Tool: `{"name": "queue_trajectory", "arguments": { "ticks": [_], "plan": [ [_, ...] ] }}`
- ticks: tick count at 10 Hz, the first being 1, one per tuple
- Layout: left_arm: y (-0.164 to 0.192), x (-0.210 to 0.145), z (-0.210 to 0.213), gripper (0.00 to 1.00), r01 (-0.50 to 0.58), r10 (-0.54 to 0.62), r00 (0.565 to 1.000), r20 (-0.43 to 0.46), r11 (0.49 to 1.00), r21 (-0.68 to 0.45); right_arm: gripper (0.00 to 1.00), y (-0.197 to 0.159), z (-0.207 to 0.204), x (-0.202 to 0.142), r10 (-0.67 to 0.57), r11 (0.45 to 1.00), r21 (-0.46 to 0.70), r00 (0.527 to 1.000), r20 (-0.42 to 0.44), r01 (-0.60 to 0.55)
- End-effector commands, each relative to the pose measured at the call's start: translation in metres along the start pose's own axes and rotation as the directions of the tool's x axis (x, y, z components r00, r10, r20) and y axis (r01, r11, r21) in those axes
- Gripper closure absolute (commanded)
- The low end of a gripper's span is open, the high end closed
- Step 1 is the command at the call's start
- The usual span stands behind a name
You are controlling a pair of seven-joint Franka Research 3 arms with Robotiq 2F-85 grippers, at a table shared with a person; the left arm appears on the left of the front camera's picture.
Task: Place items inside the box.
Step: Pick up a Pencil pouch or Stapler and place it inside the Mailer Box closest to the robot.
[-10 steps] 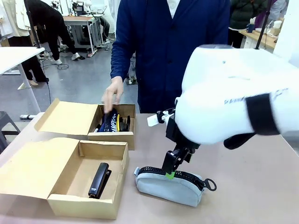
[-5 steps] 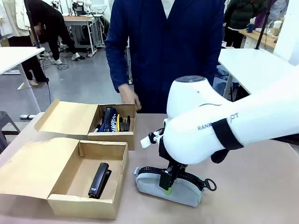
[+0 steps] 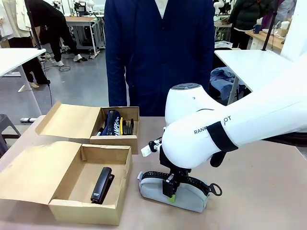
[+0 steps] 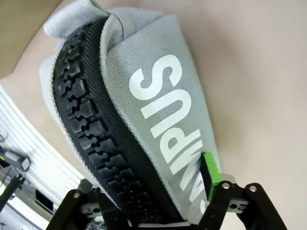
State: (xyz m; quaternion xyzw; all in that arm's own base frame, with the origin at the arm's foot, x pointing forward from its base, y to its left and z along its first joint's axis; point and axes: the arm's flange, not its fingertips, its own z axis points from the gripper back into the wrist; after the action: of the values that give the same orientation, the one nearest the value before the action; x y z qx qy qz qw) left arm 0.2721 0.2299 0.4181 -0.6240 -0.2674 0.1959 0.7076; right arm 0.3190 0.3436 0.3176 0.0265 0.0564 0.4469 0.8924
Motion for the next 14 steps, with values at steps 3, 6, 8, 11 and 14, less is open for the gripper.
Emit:
{"name": "queue_trajectory", "arguments": {
  "ticks": [3,6,8,11,14],
  "plan": [
    [-0.002,-0.002,0.0,0.0,0.022,-0.022,1.0,-0.001,1.0,-0.014,0.86,0.001,0.008,0.002,-0.052,0.999,-0.005,0.998,-0.026,0.052],
    [-0.002,-0.002,0.0,0.0,0.022,-0.022,1.0,-0.001,1.0,-0.014,1.0,-0.002,0.023,-0.004,-0.143,0.989,0.023,0.99,-0.02,0.144],
    [-0.002,-0.002,0.0,0.0,0.022,-0.022,1.0,-0.001,1.0,-0.014,1.0,-0.005,0.033,-0.009,-0.206,0.976,0.066,0.979,-0.017,0.206],
    [-0.002,-0.002,0.0,0.0,0.022,-0.022,1.0,-0.001,1.0,-0.014,1.0,-0.013,0.064,-0.03,-0.474,0.865,0.161,0.879,-0.047,0.475],
    [-0.002,-0.002,0.0,0.0,0.022,-0.022,1.0,-0.001,1.0,-0.014,1.0,-0.035,0.129,-0.138,-0.83,0.458,0.375,0.539,-0.145,0.806]
  ]
}}
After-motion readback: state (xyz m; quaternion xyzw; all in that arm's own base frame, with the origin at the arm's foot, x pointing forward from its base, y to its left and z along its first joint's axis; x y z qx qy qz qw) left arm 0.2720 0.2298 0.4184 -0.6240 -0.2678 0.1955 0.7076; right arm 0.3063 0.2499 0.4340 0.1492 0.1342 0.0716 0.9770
